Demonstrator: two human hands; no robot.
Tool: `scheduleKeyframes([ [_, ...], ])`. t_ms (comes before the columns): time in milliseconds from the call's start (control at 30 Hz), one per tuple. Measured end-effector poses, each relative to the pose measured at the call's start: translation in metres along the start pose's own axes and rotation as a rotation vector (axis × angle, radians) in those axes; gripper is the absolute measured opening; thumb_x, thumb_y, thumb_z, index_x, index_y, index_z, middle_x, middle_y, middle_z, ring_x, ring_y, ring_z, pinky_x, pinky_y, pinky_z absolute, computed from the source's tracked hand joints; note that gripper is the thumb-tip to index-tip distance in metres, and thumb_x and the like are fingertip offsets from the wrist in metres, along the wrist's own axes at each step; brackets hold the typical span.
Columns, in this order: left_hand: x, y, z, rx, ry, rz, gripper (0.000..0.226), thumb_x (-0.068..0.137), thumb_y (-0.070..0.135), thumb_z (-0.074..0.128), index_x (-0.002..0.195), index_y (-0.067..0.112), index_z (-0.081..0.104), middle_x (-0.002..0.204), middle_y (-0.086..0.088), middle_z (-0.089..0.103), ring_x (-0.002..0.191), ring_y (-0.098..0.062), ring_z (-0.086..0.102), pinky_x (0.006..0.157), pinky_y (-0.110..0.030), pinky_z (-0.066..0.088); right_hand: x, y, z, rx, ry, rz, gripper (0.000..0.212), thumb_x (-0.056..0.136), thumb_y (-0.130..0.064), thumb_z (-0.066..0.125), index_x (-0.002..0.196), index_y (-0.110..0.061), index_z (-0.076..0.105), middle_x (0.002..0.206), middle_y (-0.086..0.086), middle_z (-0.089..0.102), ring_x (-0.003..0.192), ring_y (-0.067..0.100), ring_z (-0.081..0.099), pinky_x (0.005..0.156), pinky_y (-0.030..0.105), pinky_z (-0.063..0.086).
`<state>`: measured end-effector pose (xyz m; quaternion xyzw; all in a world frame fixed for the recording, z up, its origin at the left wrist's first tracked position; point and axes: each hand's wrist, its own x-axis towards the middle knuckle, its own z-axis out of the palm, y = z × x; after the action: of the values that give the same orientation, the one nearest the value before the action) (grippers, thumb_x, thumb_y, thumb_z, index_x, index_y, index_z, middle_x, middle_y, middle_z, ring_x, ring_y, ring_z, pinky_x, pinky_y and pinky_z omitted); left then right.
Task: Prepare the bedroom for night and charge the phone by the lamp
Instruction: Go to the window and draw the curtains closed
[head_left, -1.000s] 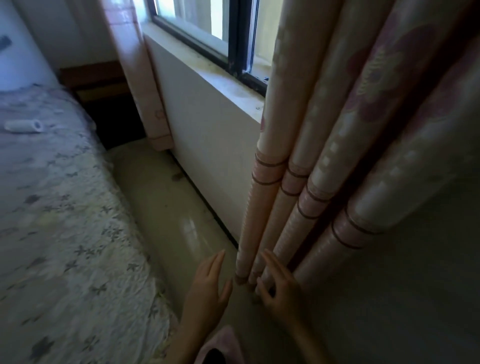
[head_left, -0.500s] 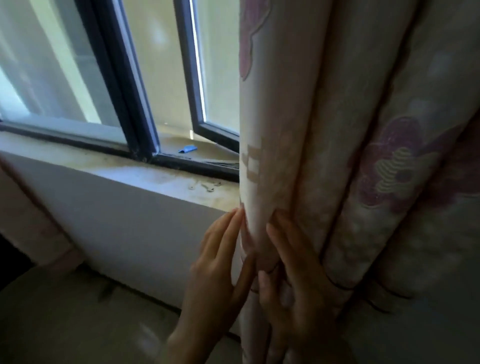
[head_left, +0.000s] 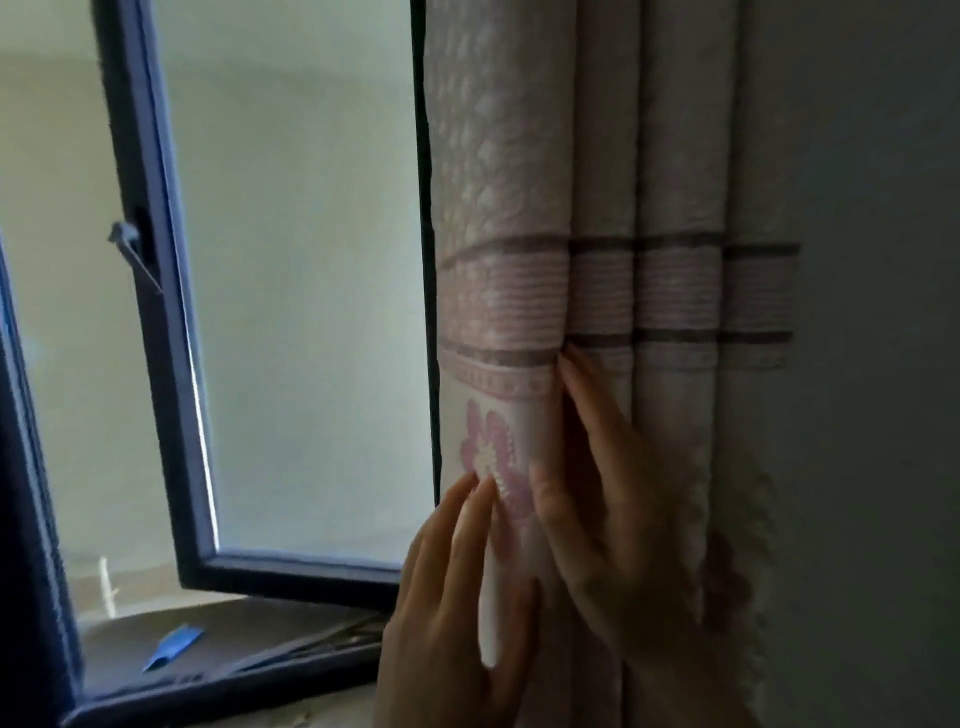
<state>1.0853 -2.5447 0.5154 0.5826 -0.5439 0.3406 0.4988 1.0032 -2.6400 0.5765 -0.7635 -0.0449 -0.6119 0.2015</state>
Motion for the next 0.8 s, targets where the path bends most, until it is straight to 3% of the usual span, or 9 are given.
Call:
scheduleKeyframes([
  [133,0.050,-0.002,-0.001,-0.007,0.103,0.086,0.053,0.091,0.056,0.030,0.138,0.033,0.028,0.138,0.007,0.037,0.128,-0.002,0.032,0.103,-0.002,0.016,0.066,-0.011,0.000,0.021,0.061,-0.096,0.052,0.088,-0.022,0.044,0.138,-0.012,0.034,0.145,0.001,0.038,0.132,0.004,0.033,0.109,0.024,0.030],
  [233,0.074,0.001,-0.003,-0.041,0.148,0.122,0.058,0.089,0.058,0.029,0.135,0.023,0.033,0.139,0.006,0.036,0.125,-0.006,0.035,0.101,-0.001,0.018,0.107,-0.021,-0.001,0.025,0.060,-0.155,0.052,0.089,-0.021,0.047,0.137,-0.009,0.034,0.141,0.000,0.041,0.128,0.000,0.037,0.107,0.023,0.032],
  [300,0.088,0.003,-0.007,-0.096,0.195,0.160,0.060,0.086,0.057,0.036,0.134,0.021,0.035,0.136,0.004,0.041,0.122,-0.008,0.040,0.100,-0.008,0.027,0.136,-0.029,0.000,0.015,0.084,-0.171,0.055,0.088,-0.025,0.048,0.138,-0.008,0.034,0.140,0.001,0.042,0.127,0.000,0.039,0.106,0.025,0.035],
  [400,0.109,0.005,-0.017,-0.152,0.244,0.108,0.064,0.073,0.050,0.051,0.132,0.029,0.037,0.128,0.001,0.054,0.106,-0.011,0.057,0.074,-0.026,0.054,0.173,-0.045,0.001,-0.016,0.082,-0.127,0.057,0.088,-0.026,0.050,0.139,-0.009,0.032,0.138,0.002,0.046,0.120,-0.002,0.044,0.102,0.021,0.039],
  [467,0.119,0.002,-0.027,-0.207,0.239,0.093,0.063,0.070,0.049,0.050,0.130,0.038,0.034,0.122,0.001,0.059,0.097,-0.013,0.062,0.061,-0.035,0.058,0.193,-0.055,0.001,-0.059,0.096,-0.090,0.057,0.089,-0.026,0.052,0.140,-0.011,0.032,0.130,-0.002,0.051,0.109,-0.008,0.049,0.097,0.017,0.042],
  [600,0.137,-0.007,-0.053,-0.253,0.169,0.168,0.061,0.075,0.027,0.066,0.128,0.033,0.037,0.111,0.000,0.064,0.079,-0.012,0.065,0.053,-0.035,0.057,0.228,-0.076,0.007,-0.141,0.178,0.010,0.059,0.085,-0.035,0.052,0.138,-0.018,0.034,0.135,0.002,0.050,0.119,0.011,0.050,0.101,0.039,0.044],
  [700,0.149,-0.019,-0.062,-0.278,0.103,0.170,0.053,0.078,0.016,0.067,0.124,0.030,0.043,0.106,0.001,0.066,0.076,-0.012,0.065,0.054,-0.037,0.057,0.248,-0.097,0.018,-0.160,0.199,0.093,0.063,0.079,-0.041,0.054,0.136,-0.022,0.036,0.133,0.001,0.052,0.119,0.013,0.051,0.100,0.042,0.044],
  [800,0.162,-0.026,-0.069,-0.344,0.018,0.086,0.046,0.083,0.024,0.063,0.124,0.031,0.044,0.109,0.004,0.066,0.083,-0.010,0.064,0.059,-0.036,0.057,0.266,-0.115,0.030,-0.179,0.207,0.151,0.061,0.084,-0.026,0.057,0.139,-0.022,0.032,0.132,0.004,0.053,0.117,0.015,0.052,0.101,0.040,0.044],
])
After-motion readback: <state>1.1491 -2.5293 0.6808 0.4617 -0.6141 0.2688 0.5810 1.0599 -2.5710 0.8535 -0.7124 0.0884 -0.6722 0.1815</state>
